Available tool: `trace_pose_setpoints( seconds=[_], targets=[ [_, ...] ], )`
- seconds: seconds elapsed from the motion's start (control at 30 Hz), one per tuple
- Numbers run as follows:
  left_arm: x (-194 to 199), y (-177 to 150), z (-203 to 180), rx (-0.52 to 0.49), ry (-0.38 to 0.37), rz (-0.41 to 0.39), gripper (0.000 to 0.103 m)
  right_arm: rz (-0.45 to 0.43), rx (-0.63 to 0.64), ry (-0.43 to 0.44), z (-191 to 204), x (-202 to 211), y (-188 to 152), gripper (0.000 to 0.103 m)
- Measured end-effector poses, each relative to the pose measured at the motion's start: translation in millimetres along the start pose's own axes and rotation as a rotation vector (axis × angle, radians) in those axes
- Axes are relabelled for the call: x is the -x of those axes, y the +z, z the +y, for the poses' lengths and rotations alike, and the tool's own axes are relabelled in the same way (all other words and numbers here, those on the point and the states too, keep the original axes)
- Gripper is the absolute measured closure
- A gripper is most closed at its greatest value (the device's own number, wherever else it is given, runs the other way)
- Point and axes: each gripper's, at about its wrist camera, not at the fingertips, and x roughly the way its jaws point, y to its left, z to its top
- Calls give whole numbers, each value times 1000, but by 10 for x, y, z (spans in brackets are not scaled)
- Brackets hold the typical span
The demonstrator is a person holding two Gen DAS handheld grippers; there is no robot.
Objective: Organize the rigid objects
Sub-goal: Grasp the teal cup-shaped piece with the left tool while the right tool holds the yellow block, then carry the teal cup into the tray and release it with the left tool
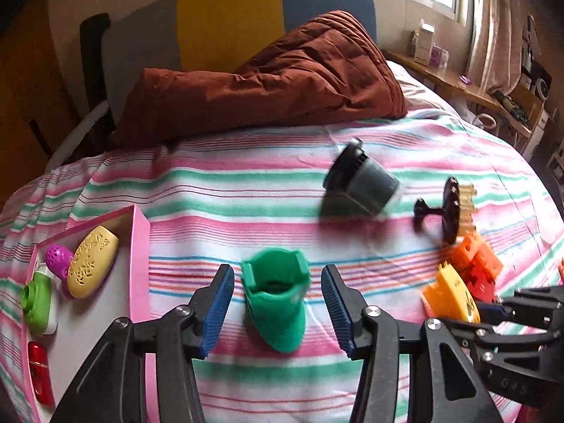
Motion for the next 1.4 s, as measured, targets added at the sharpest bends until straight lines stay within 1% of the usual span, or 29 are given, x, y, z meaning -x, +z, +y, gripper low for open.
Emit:
trace_pose_setpoints(
  seconds=[0.03,0.07,0.1,0.13,0.3,0.47,0.57,0.7,0.9,1.03,1.2,1.27,1.4],
  targets=[
    [-13,-1,18,6,2,2,51,-1,1,0,-11,4,-2,76],
    [-20,-7,32,9,1,1,58,-2,2,-1,-8,1,2,76],
    [-23,-23,41,9,-3,-1,67,-3,3,-2,-10,1,1,76],
    [-30,-40,48,6,-4,1,68,-4,5,-4,-10,1,4,76],
    [35,-126,88,18,-27,-15,68,-9,32,-19,51,-41,36,76],
    [160,-249,153,57,-79,-22,68,-12,27,-12,85,-92,79,76],
    [294,-327,178,72,-126,-38,68,-14,22,-6,82,-109,98,76],
    [506,-387,202,68,-150,-76,68,-23,54,-25,141,-112,73,76],
    [869,-518,329,94,-176,-137,68,-38,96,-61,214,-132,71,76],
    [1085,-653,471,111,-166,-173,68,-50,104,-74,248,-140,78,76],
    [1214,-764,758,160,-148,-190,68,-63,127,-96,343,-153,87,77],
    [1242,-797,915,181,-126,-197,68,-72,128,-94,309,-112,68,77],
    [1190,-872,1185,214,-80,-175,68,-89,133,-88,332,-93,79,77]
  ],
)
